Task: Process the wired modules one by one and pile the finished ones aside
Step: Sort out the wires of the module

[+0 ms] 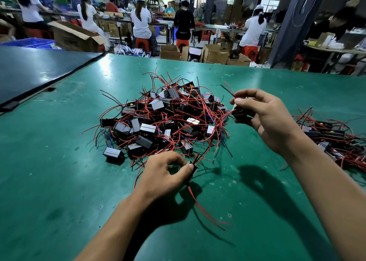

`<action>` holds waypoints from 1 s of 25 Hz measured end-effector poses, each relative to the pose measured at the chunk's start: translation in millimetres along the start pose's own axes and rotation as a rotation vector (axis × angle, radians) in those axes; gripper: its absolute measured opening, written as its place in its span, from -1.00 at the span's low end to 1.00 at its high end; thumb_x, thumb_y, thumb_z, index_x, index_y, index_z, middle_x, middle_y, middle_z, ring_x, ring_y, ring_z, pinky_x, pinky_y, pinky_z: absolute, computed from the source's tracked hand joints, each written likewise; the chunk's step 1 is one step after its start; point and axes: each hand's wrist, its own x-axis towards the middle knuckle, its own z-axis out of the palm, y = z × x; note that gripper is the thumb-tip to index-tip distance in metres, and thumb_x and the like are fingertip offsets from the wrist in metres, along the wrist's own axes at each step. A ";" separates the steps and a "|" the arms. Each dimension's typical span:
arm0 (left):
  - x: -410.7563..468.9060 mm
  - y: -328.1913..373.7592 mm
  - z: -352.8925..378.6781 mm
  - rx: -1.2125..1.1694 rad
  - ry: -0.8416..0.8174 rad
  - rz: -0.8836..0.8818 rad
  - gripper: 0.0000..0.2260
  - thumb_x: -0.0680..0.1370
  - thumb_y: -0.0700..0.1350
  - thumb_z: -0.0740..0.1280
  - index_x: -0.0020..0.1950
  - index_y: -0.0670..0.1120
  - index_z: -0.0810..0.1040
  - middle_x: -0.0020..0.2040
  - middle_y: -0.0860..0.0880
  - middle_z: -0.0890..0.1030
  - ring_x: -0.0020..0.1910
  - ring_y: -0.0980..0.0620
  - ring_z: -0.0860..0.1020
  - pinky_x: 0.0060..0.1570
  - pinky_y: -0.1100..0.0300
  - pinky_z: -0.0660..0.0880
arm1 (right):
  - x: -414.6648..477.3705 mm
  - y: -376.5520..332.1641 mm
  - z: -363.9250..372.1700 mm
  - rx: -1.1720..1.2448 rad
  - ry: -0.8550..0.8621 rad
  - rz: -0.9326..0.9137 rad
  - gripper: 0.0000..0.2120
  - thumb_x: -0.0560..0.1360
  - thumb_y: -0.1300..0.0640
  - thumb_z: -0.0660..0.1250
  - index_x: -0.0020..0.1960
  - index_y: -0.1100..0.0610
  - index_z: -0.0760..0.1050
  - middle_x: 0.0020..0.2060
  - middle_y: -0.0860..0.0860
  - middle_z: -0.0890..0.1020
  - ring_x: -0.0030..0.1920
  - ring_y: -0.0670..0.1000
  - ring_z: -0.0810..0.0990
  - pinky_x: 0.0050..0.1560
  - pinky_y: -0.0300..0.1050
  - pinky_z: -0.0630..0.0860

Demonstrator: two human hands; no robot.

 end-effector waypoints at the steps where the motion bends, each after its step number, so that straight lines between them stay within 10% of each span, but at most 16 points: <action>1: -0.3 0.5 -0.7 0.024 -0.044 -0.005 -0.77 0.42 0.08 0.41 -0.29 -0.05 0.64 -0.35 0.04 0.62 -0.32 0.12 0.55 -0.29 0.21 0.45 | 0.2 3.4 -4.0 0.106 0.030 0.028 -0.90 0.56 0.28 0.32 0.01 0.12 0.54 -0.15 0.06 0.68 -0.26 -0.06 0.63 -0.27 -0.19 0.58; 5: -3.3 1.5 1.2 0.179 -0.232 0.033 -0.72 0.41 0.17 0.35 -0.28 -0.03 0.60 -0.33 0.09 0.55 -0.28 0.17 0.50 -0.34 0.31 0.36 | -1.7 34.0 -25.9 0.473 0.132 0.267 -0.90 0.59 0.18 0.25 0.02 0.13 0.53 -0.13 0.11 0.69 -0.29 -0.02 0.62 -0.32 -0.20 0.56; 8: -4.5 1.6 4.3 0.230 -0.247 0.084 -0.79 0.47 0.13 0.39 -0.05 0.02 0.65 -0.12 0.14 0.56 -0.12 0.23 0.50 -0.10 0.28 0.45 | -16.9 86.8 -32.5 -0.169 0.183 0.439 -0.87 0.61 0.24 0.22 -0.01 0.14 0.55 -0.10 0.15 0.67 -0.31 0.01 0.58 -0.37 -0.16 0.49; 12: -5.9 6.6 6.5 0.224 -0.164 0.109 -0.72 0.48 -0.12 0.43 0.19 -0.03 0.62 0.04 0.13 0.57 0.03 0.19 0.50 0.08 0.45 0.36 | -29.4 110.1 -42.6 -0.488 0.269 0.223 -0.80 0.57 0.30 0.29 -0.03 0.02 0.57 -0.06 0.12 0.70 -0.13 0.08 0.70 -0.04 0.01 0.61; 18: -5.5 26.3 23.5 -0.028 -0.099 0.016 -0.75 0.56 -0.20 0.37 0.24 -0.07 0.60 0.07 0.11 0.67 0.06 0.32 0.58 0.14 0.39 0.47 | -38.2 101.3 -26.4 0.421 0.187 0.446 -0.85 0.65 0.28 0.18 0.11 0.22 0.51 -0.11 0.17 0.61 -0.25 0.09 0.71 -0.34 -0.10 0.65; 25: 4.6 29.2 34.2 -0.071 -0.222 -0.129 -0.79 0.55 -0.13 0.39 0.17 -0.03 0.66 -0.03 0.10 0.70 -0.05 0.19 0.65 0.09 0.19 0.56 | -52.1 84.3 -9.8 0.686 -0.124 0.453 -0.60 0.37 0.28 0.40 0.21 0.20 0.54 -0.17 0.10 0.60 -0.23 -0.01 0.58 -0.30 -0.22 0.58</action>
